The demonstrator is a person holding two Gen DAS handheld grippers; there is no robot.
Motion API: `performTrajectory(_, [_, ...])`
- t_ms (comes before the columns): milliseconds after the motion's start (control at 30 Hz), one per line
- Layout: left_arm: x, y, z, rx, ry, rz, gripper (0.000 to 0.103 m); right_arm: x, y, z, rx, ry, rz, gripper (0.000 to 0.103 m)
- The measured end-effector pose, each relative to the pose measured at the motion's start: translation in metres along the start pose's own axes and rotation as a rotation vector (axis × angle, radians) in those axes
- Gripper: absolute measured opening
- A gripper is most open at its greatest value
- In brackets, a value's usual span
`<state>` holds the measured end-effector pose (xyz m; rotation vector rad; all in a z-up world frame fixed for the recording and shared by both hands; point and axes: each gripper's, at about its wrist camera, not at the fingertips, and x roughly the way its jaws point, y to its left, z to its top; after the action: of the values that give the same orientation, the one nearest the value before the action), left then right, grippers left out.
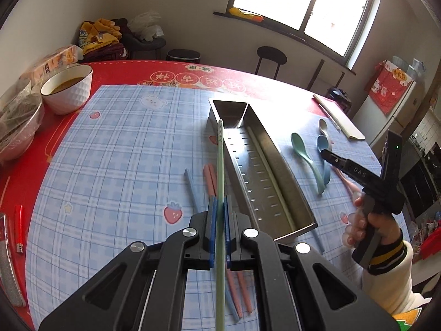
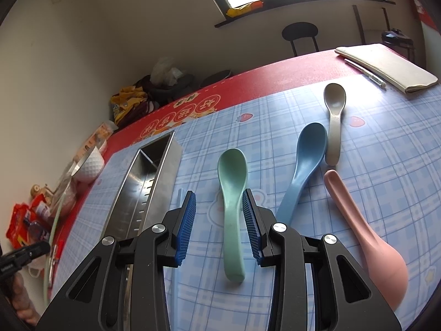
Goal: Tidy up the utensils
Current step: 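Carry the light green chopstick over the steel caddy with the left tool, then open the left tool to drop the chopstick into the caddy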
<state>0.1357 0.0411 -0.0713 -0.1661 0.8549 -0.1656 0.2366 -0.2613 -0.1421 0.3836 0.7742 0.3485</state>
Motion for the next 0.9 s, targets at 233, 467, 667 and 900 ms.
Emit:
performTrajectory(233, [0.048, -0.035, 0.041, -0.003, 0.004, 0.019, 0.005, 0.0, -0.002, 0.001, 0.008, 0.0, -0.001, 0.035])
performTrajectory(467, [0.125, -0.055, 0.064, -0.034, 0.091, 0.071, 0.005, 0.002, -0.009, 0.001, 0.039, 0.016, -0.007, 0.035])
performTrajectory(667, [0.158, -0.056, 0.062, -0.016, 0.157, 0.131, 0.005, 0.004, -0.007, 0.001, 0.032, 0.025, 0.001, 0.035])
performTrajectory(900, [0.15, -0.052, 0.06, -0.005, 0.164, 0.116, 0.014, 0.005, -0.006, 0.0, 0.028, 0.03, -0.001, 0.035])
